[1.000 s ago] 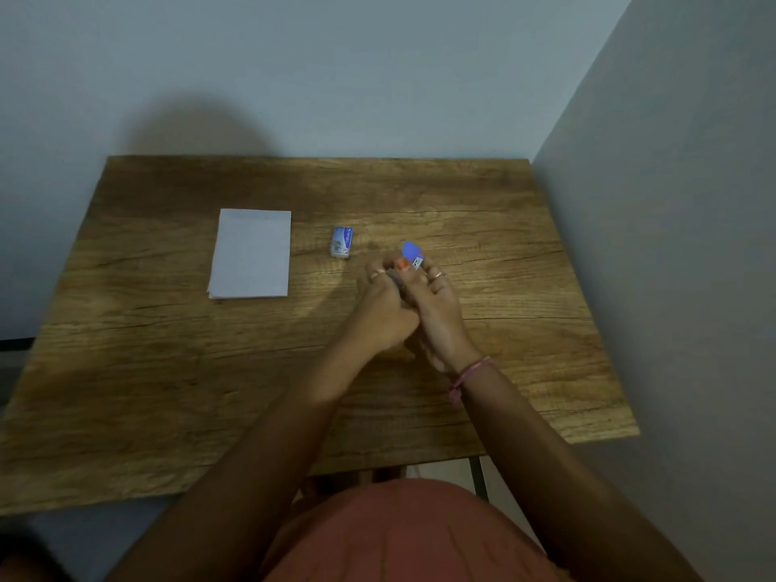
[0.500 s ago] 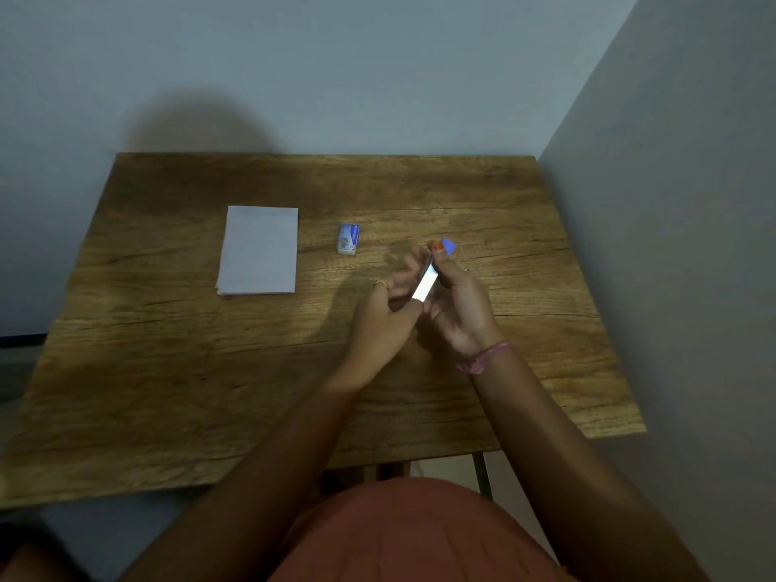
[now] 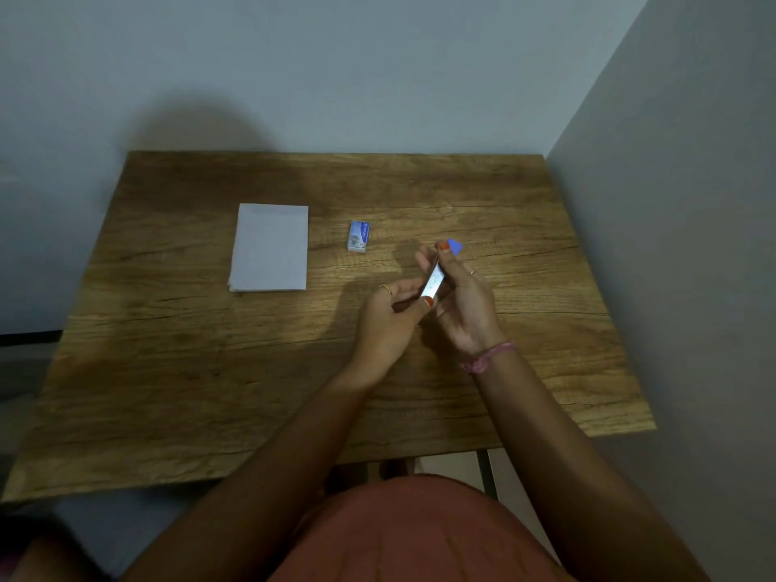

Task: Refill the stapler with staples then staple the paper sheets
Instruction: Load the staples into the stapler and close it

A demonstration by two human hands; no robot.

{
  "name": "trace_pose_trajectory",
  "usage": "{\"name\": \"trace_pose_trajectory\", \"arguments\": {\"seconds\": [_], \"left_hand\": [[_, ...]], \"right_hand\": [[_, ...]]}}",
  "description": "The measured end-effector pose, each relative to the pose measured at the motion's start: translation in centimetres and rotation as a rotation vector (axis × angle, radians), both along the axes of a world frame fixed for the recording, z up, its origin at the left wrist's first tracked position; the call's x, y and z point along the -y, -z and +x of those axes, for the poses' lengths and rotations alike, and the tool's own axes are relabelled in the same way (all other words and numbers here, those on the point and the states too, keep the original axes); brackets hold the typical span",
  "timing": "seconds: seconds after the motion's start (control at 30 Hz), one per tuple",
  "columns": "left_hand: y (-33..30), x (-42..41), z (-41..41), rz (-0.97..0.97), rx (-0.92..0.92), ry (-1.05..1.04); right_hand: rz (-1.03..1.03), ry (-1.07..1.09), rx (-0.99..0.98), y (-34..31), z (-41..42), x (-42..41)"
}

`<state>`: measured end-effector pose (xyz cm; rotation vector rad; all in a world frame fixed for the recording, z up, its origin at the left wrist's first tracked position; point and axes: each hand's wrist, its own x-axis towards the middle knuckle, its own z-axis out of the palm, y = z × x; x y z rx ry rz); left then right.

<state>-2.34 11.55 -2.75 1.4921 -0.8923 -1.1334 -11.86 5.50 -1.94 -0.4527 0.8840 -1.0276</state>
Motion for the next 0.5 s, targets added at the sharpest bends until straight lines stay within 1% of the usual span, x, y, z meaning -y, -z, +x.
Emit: {"name": "trace_pose_trajectory", "arguments": {"seconds": [0.1, 0.3, 0.4, 0.5], "left_hand": [[0.0, 0.0, 0.3, 0.021, -0.011, 0.0], [0.5, -0.2, 1.1, 0.039, -0.013, 0.019], [0.9, -0.7, 2.0, 0.08, 0.029, 0.006], [1.3, -1.3, 3.3, 0.101, 0.101, -0.015]], "right_hand": [[-0.025, -0.021, -0.019, 0.1, 0.1, -0.1], [-0.03, 0.01, -0.049, 0.3, 0.6, 0.0], [-0.024, 0.0, -0.099, 0.2, 0.7, 0.2], [-0.048, -0.007, -0.192, 0.2, 0.9, 0.5]]}}
